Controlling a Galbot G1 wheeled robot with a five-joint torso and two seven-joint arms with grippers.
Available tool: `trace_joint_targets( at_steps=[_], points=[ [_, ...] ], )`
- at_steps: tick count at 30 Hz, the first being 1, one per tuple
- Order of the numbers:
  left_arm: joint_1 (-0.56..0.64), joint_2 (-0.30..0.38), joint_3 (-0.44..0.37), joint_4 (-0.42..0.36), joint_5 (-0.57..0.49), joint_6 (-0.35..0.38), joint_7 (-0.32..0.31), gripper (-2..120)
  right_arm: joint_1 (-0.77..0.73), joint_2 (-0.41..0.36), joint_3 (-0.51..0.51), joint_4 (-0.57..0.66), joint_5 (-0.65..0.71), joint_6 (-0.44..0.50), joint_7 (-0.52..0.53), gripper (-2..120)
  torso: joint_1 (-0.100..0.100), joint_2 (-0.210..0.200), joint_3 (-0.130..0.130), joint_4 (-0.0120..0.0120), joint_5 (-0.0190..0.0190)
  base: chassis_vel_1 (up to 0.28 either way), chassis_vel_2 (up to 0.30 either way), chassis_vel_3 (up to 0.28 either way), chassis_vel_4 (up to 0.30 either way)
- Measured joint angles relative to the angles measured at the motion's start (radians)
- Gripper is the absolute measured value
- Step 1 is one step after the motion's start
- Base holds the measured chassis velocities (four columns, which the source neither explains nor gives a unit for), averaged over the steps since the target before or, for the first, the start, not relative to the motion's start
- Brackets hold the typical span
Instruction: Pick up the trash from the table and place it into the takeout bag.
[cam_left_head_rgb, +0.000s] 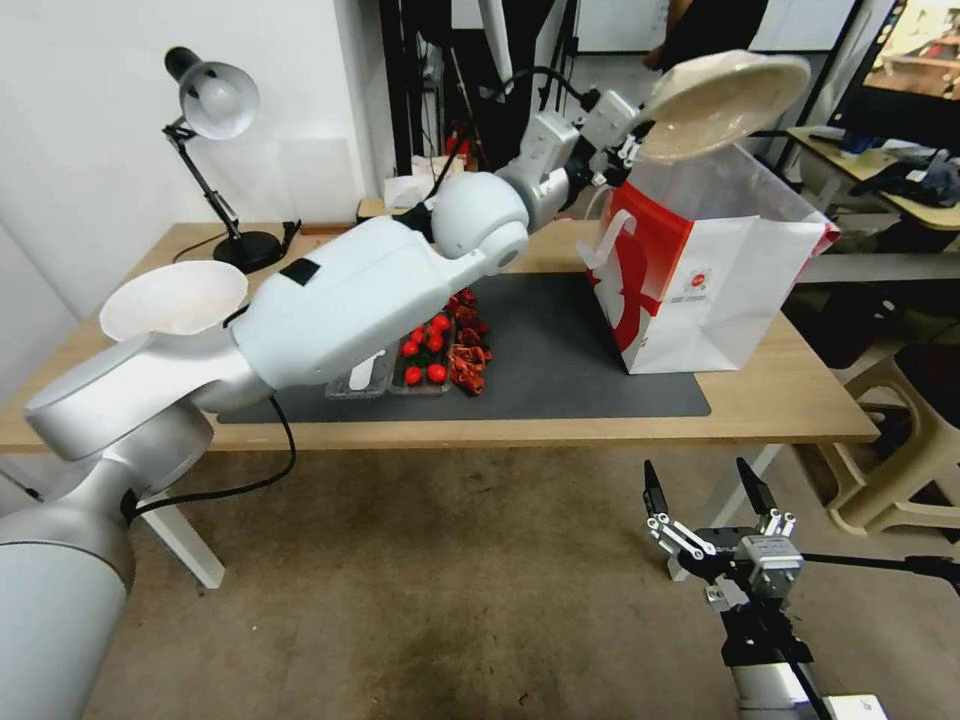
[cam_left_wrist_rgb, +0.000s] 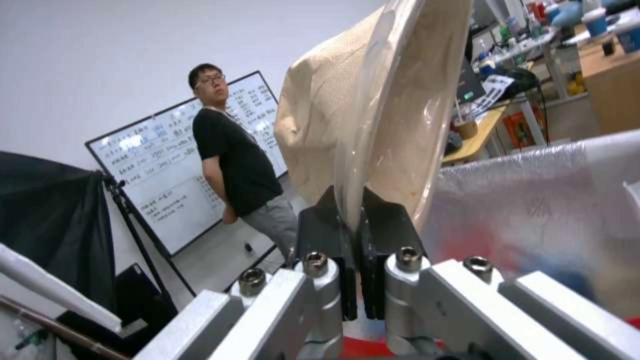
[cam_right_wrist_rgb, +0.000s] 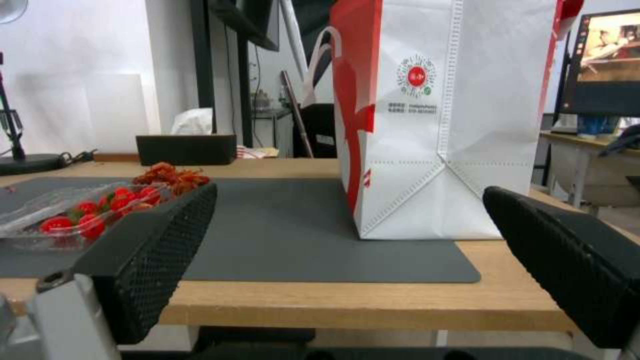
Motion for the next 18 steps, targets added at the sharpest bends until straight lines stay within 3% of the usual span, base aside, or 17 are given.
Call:
trace_joint_targets(
  at_steps=[5, 11, 13, 16, 18],
  points=[
    [0.002, 0.012, 0.011, 0.0, 0.011, -0.021, 0.004, 2, -0.002, 0.008, -0.003, -0.001, -0.003, 0.008, -0.005, 100, 0.0, 0.0, 0.0, 0.0001, 0.0001, 0.0, 0.0, 0.0, 0.0],
    [0.013, 0.025, 0.016, -0.014, 0.012, -0.044, -0.011, 23, -0.003, 0.012, -0.01, 0.005, -0.008, 0.008, -0.011, 100, 0.0, 0.0, 0.0, 0.0001, -0.0001, 0.0, 0.0, 0.0, 0.0],
    [0.013, 0.025, 0.015, -0.015, 0.012, -0.045, -0.011, 25, -0.003, 0.012, -0.01, 0.005, -0.008, 0.008, -0.011, 100, 0.0, 0.0, 0.0, 0.0001, -0.0001, 0.0, 0.0, 0.0, 0.0],
    [0.014, 0.028, 0.014, -0.02, 0.011, -0.052, -0.018, 43, -0.003, 0.013, -0.013, 0.007, -0.008, 0.009, -0.017, 100, 0.0, 0.0, 0.0, 0.0, 0.0, 0.0, 0.0, 0.0, 0.0],
    [0.014, 0.029, 0.013, -0.022, 0.011, -0.054, -0.021, 45, -0.004, 0.014, -0.014, 0.008, -0.008, 0.009, -0.019, 100, 0.0, 0.0, 0.0, 0.0, 0.0001, 0.0, 0.0, 0.0, 0.0]
  ],
)
